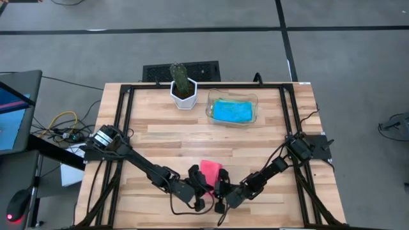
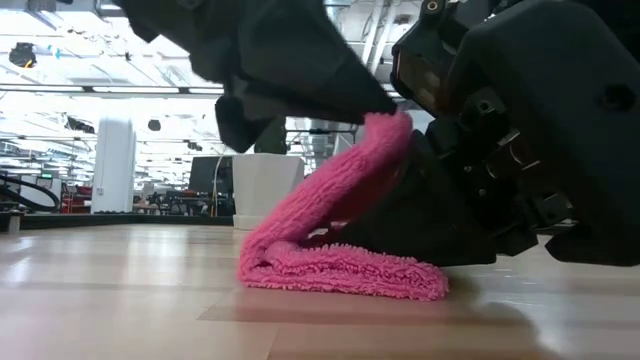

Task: Fold microfiber towels
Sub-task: Fold the pink towel

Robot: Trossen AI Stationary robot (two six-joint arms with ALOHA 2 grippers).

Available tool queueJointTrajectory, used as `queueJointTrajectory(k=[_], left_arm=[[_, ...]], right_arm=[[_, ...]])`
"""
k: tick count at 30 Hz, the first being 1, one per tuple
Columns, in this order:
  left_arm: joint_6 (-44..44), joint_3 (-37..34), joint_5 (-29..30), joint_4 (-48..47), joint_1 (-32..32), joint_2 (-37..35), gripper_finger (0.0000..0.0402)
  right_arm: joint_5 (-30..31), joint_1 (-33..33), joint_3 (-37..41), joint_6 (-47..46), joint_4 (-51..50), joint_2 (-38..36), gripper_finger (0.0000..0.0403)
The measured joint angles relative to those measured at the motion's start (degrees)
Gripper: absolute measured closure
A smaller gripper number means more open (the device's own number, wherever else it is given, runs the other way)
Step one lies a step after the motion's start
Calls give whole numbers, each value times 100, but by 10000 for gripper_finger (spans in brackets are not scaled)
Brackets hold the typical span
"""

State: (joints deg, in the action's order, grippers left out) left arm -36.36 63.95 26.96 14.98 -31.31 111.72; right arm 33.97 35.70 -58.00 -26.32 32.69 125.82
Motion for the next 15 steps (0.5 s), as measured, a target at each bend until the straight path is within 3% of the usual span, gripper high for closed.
queueJointTrajectory(k=[15], left_arm=[[-156,94,22,-373,-20,0,401]], right_arm=[[182,128,22,385,-449,-439,343]])
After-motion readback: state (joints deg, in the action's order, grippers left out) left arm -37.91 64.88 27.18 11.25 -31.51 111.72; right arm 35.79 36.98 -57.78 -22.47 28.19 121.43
